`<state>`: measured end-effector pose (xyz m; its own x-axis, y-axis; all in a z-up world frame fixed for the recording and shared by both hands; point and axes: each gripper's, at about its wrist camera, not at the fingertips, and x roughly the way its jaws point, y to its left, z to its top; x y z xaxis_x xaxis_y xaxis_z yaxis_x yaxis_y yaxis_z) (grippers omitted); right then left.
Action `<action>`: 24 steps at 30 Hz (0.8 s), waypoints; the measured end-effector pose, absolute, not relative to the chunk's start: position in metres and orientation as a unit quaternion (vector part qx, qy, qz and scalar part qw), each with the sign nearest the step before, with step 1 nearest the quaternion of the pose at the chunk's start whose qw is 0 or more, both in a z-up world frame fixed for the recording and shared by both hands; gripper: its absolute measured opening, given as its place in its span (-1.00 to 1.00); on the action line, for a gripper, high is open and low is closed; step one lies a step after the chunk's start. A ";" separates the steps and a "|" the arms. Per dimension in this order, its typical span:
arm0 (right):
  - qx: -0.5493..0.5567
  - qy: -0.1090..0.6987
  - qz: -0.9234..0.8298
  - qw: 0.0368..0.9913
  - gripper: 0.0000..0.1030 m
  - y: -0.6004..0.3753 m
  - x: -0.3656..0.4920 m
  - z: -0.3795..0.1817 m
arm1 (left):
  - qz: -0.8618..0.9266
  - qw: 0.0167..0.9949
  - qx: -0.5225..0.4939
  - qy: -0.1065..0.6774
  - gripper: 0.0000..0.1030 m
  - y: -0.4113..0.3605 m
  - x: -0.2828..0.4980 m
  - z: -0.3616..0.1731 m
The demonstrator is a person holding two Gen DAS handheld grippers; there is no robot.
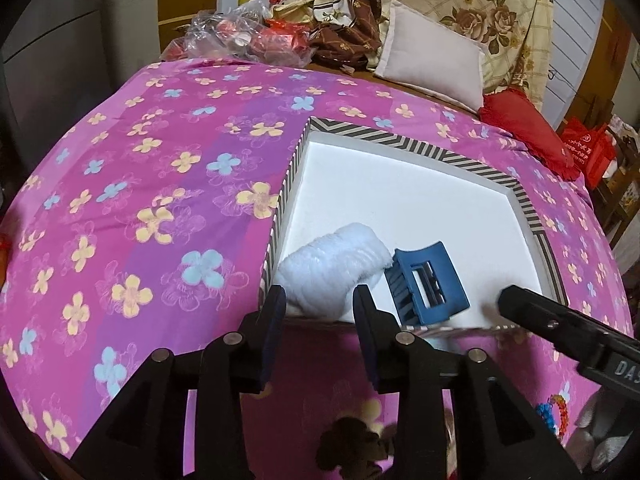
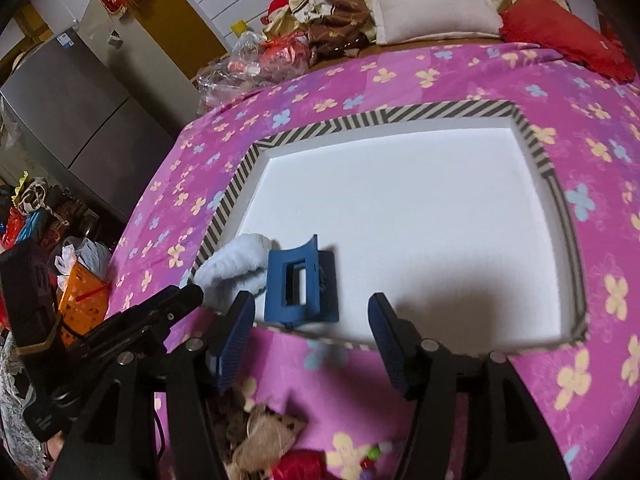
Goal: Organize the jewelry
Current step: 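Open both tools to release the items and lift away from the box, then move left tool to the brown bow clip while right tool approaches a beaded bracelet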
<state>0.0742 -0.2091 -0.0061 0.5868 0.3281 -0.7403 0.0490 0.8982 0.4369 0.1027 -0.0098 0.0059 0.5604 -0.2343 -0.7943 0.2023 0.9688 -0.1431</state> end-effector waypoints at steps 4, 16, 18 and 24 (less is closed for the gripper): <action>0.205 0.441 0.083 0.870 0.23 -0.216 0.051 0.005 | -0.121 0.889 -0.011 0.441 -0.28 -0.009 0.086 0.016; 0.171 0.435 0.073 0.881 0.37 -0.212 -0.016 0.016 | -0.104 0.911 0.035 0.398 -0.28 -0.017 0.018 0.040; 0.169 0.435 0.074 0.881 0.37 -0.210 -0.024 0.015 | -0.097 0.914 0.046 0.392 -0.28 -0.019 0.009 0.041; 0.154 0.434 0.067 0.885 0.37 -0.208 -0.045 0.016 | -0.094 0.918 0.049 0.383 -0.28 -0.018 -0.015 0.044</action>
